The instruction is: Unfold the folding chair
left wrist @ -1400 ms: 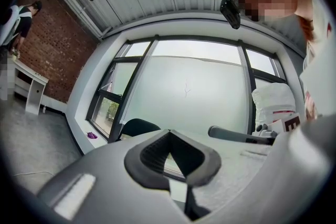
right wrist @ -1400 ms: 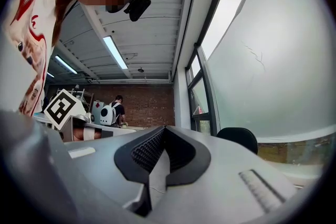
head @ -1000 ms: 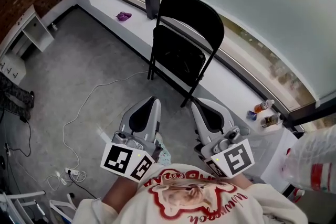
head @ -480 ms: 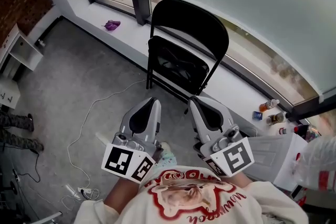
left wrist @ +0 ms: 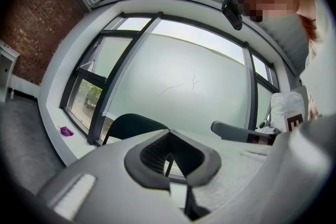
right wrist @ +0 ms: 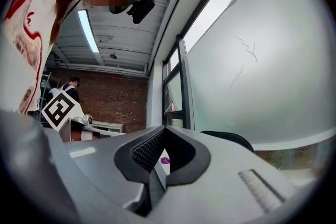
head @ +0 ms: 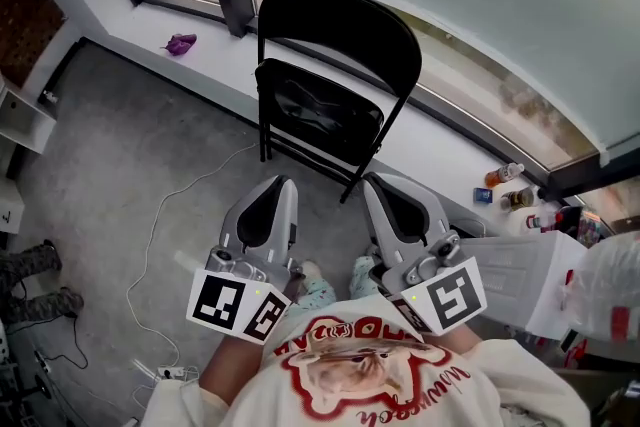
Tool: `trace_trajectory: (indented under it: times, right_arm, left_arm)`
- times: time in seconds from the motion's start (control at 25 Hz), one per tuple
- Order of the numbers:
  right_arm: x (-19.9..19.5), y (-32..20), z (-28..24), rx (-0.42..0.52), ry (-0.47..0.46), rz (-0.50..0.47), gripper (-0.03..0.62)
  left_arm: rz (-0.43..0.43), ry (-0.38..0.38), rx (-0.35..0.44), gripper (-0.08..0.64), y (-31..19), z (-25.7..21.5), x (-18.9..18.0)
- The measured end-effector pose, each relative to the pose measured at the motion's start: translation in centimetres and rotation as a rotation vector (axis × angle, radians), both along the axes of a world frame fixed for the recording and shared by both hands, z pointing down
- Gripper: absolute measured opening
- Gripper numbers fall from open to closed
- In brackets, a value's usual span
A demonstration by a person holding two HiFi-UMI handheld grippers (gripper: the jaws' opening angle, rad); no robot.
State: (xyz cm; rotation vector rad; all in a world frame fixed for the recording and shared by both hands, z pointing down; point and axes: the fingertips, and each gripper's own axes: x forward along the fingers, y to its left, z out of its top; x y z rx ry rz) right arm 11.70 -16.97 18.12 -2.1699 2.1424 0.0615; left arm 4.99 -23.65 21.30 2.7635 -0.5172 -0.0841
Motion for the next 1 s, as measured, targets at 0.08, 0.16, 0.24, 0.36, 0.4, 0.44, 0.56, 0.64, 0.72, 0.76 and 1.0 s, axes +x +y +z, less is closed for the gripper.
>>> trace_trajectory:
  times: [0.08,0.16,0.24,0.36,0.4,0.44,0.56,0.64,0.72,0.76,1.0]
  right_arm:
    - [0.9,0.1,0.3,-0.006,-0.003,0.007,0.026]
    - [1.8,0.2,0.4,-0.007,0.0,0.006,0.026]
    - [2.8,0.0,0.5,-0.005,0.003,-0.003,0.026]
    - [4.6,-0.4,0.3,-0.002,0.001,-0.023,0.026]
    - [5.2,-0.5,0.2,-0.002,0.004,-0.028,0.026]
    - [5.9,-0.6,0.2,-0.002,0.007,-0.031,0.026]
    - [8.2,-0.8,0.2,-0.007,0.004,-0.033,0.026]
    - [9.8,-0.9,0.6,-0.017,0.0,-0.031,0.026]
    - [11.3,-1.0,0.9,-0.026,-0.007,-0.03,0.026]
    - [12.0,-1.1,1.1,-0.028,-0.011,-0.03,0.026]
    - [15.8,-2.0,2.4,-0.046,-0.018,-0.035,0.026]
  left_arm:
    - [-0.001,-0.001,-0.003,0.0,-0.1,0.1,0.7]
    - [-0.009,-0.002,-0.002,0.0,-0.2,0.1,1.4]
    - [-0.021,-0.003,0.001,0.0,-0.3,0.0,2.1]
    - [-0.039,-0.008,0.001,0.0,-0.5,-0.1,3.6]
    - [-0.044,-0.009,0.0,0.0,-0.6,-0.1,4.2]
    - [-0.05,-0.009,-0.001,0.0,-0.7,-0.1,4.8]
    - [-0.077,-0.015,-0.013,0.0,-1.2,0.3,6.6]
    - [-0.093,-0.023,-0.023,0.0,-1.6,0.6,7.9]
    - [-0.109,-0.029,-0.035,0.0,-1.8,1.0,9.1]
    - [-0.117,-0.031,-0.043,0.0,-2.0,1.2,9.7]
    - [-0.116,-0.038,-0.063,0.0,-2.9,2.2,13.1]
